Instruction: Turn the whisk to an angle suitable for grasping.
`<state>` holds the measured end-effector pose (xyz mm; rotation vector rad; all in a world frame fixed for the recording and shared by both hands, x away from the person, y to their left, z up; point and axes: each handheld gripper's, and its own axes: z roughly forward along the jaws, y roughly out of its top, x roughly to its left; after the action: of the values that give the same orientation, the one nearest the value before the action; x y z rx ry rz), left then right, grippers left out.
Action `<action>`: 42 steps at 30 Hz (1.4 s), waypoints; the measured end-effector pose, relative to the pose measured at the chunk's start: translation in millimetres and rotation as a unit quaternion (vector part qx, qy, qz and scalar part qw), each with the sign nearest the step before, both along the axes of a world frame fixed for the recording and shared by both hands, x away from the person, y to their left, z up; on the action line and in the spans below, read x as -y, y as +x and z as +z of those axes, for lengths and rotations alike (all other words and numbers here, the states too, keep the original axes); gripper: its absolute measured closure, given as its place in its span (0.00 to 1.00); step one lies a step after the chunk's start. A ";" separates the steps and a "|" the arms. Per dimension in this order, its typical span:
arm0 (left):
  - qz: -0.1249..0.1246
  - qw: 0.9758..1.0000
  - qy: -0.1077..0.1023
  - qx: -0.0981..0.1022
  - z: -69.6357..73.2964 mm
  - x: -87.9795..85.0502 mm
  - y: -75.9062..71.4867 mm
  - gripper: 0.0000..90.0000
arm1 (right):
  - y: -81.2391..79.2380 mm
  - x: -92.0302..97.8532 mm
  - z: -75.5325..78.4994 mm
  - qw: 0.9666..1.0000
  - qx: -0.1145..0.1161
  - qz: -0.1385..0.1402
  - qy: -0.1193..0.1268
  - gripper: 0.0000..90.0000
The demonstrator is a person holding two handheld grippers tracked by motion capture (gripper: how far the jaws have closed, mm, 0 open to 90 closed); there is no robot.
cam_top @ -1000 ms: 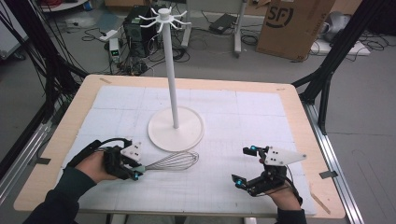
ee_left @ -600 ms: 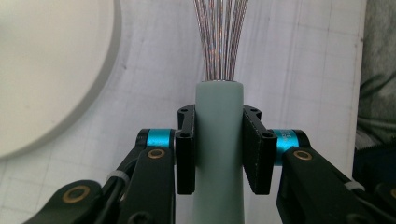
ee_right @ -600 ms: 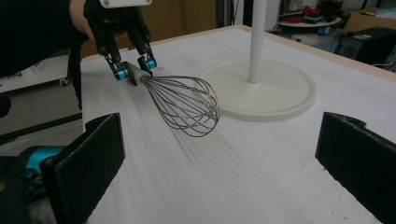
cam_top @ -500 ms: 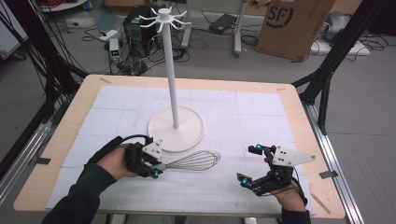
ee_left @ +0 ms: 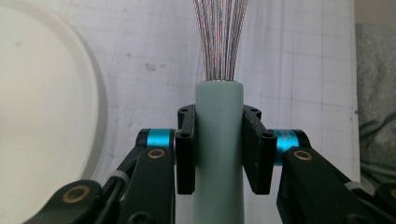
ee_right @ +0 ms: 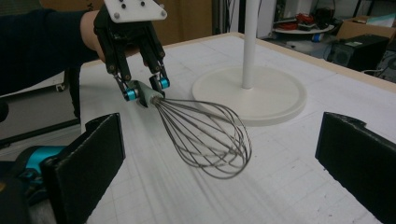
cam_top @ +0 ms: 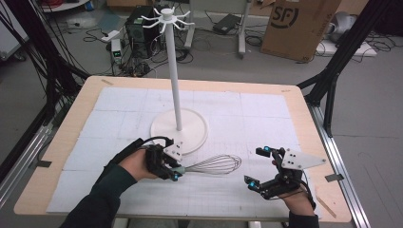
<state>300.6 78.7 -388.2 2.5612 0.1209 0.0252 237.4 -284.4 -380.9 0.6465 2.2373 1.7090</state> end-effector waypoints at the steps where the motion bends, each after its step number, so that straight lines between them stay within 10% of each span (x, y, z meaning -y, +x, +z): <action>1: -0.003 1.000 -0.002 0.003 -0.1 2.2 0.6 0.77 | -0.3 0.6 0.3 1.000 -0.001 0.000 0.000 0.00; 42: -0.015 1.000 -0.008 -0.015 -22.5 77.2 22.1 0.77 | -4.0 15.1 4.7 1.000 0.010 -0.014 0.017 0.00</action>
<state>322.7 1.5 -410.8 2.5473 0.0937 -0.0255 233.4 -299.5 -376.1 0.6623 2.1786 1.7362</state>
